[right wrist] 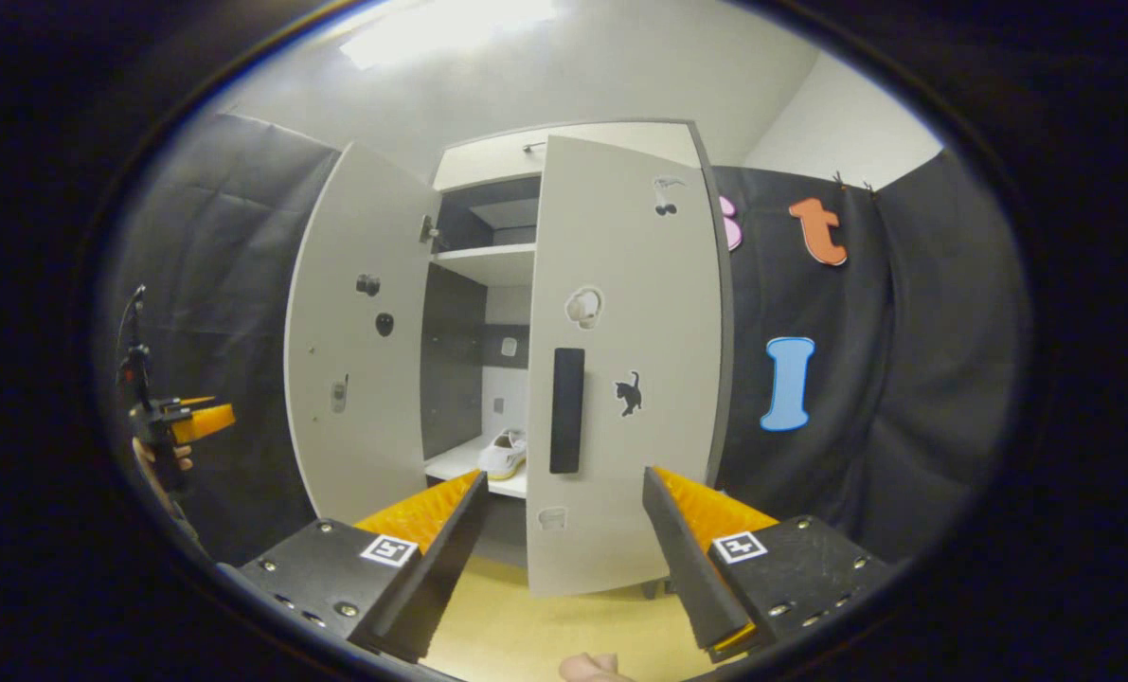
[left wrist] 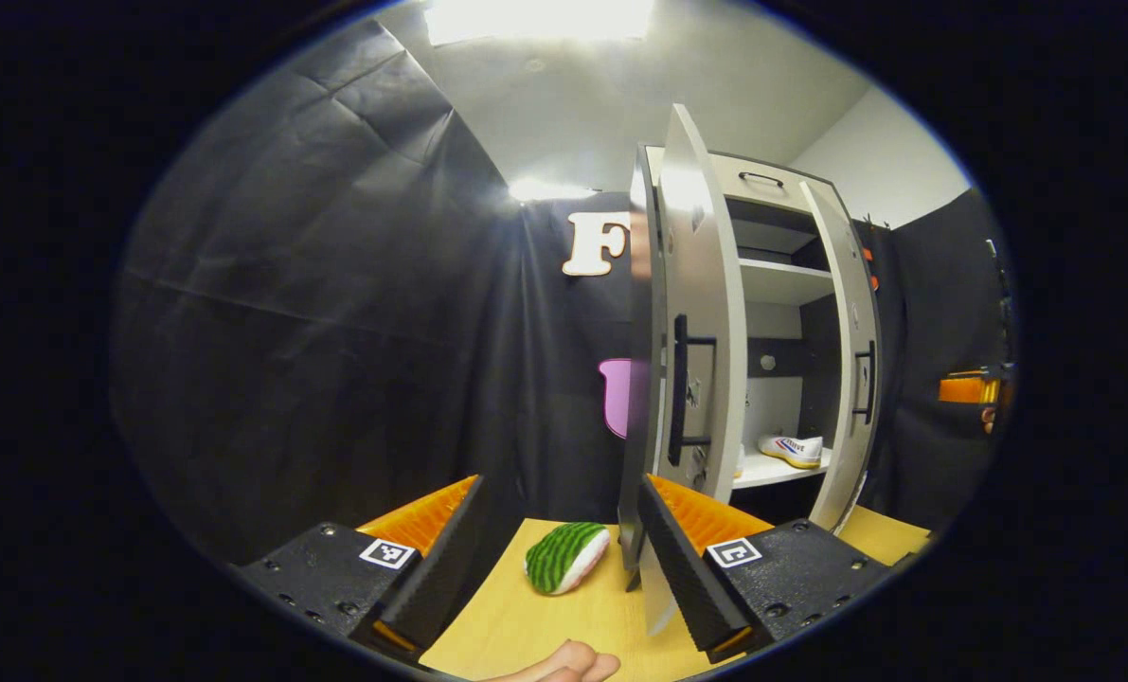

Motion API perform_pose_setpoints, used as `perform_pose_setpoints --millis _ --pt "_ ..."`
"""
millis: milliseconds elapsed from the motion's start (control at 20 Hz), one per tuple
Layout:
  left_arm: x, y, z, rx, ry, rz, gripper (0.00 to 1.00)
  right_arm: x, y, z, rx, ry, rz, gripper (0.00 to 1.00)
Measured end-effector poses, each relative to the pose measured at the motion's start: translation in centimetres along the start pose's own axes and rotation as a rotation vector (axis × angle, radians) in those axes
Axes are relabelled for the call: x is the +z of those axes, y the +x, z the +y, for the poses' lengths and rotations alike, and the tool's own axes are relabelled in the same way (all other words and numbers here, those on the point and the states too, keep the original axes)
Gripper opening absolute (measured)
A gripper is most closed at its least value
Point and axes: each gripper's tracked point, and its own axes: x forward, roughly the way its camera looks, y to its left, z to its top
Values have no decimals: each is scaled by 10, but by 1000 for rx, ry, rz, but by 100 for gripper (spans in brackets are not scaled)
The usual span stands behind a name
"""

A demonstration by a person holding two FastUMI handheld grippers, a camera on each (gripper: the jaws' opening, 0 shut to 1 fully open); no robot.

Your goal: Grab one shoe with the right hand and put it into the shoe cabinet, grab the other shoe with the left hand and put it into the shoe cabinet; then close the right door with the right hand and the left door with the left hand.

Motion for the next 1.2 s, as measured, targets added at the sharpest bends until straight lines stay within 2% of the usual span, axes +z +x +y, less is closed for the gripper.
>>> perform_pose_setpoints --millis 150,400,450,600,700,800,850,900,950,1050,1200 --pt "24 20 8 -5 13 0 96 -1 -13 9 18 -1 1 97" --pt "40 65 -2 -95 -49 27 94 -2 -35 17 33 -30 -6 98" --pt "42 70 -8 -113 -43 21 96 0 -38 20 39 -32 -18 97" --pt "44 91 -28 -145 -17 29 93 -6 -51 33 66 -35 -17 98" --pt "33 104 -47 -162 -11 68 96 -5 -61 40 83 -50 -33 98" --pt "28 111 -53 -131 26 96 94 -6 -69 46 95 -58 -46 98" --pt "32 112 -53 -117 45 82 88 -10 -73 51 109 -61 -46 98" --pt "33 112 -55 -112 48 86 91 -11 -76 55 121 -64 -49 97" --pt "31 110 -54 -117 38 93 84 -12 -79 58 131 -71 -53 97" --pt "30 114 -60 -150 15 105 88 -17 -83 65 147 -76 -56 97" --pt "29 122 -74 -181 29 112 85 -24 -92 74 163 -72 -59 97"
